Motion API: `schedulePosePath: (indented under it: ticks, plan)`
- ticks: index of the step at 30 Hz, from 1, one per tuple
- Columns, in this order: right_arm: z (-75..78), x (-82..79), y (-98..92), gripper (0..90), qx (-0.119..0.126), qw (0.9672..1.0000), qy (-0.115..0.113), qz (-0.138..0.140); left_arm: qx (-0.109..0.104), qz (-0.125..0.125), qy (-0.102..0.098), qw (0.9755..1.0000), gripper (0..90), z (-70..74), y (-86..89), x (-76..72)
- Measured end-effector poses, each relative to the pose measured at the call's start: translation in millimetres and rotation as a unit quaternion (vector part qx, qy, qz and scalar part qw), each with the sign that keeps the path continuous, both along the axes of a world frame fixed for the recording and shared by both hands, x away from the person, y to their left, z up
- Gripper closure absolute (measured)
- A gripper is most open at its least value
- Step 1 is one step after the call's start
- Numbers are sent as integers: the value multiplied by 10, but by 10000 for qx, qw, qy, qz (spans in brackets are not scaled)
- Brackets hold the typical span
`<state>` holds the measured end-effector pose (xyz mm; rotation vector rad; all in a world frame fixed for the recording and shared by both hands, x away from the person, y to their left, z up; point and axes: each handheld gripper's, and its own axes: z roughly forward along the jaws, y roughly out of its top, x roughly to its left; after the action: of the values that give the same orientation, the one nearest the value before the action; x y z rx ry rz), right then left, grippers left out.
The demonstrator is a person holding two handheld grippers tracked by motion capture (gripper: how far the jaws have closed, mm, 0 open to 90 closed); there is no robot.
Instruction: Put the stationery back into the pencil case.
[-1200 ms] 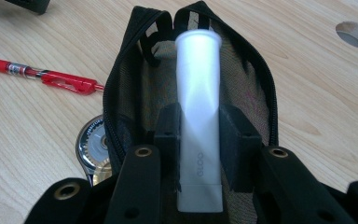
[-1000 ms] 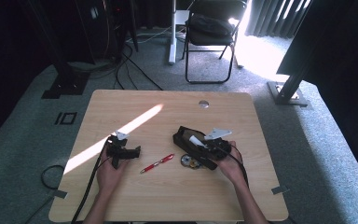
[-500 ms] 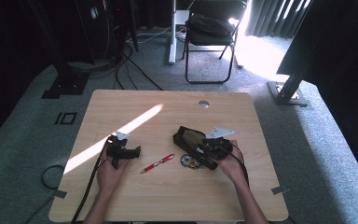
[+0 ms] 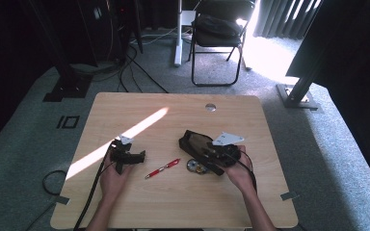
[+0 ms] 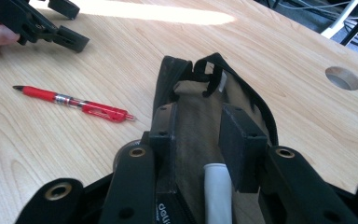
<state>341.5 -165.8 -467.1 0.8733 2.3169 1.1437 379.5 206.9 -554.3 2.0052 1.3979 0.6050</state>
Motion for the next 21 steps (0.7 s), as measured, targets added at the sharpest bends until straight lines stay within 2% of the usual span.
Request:
schedulePosePath:
  ticks: [9,21]
  plan:
    - [25,-81,66,663,47,9999,-67,91,1,0,1,10000,89,0,0,0]
    - [-83,-161,220,613,44,9998,-53,202,1,-1,1,10000,89,0,0,0]
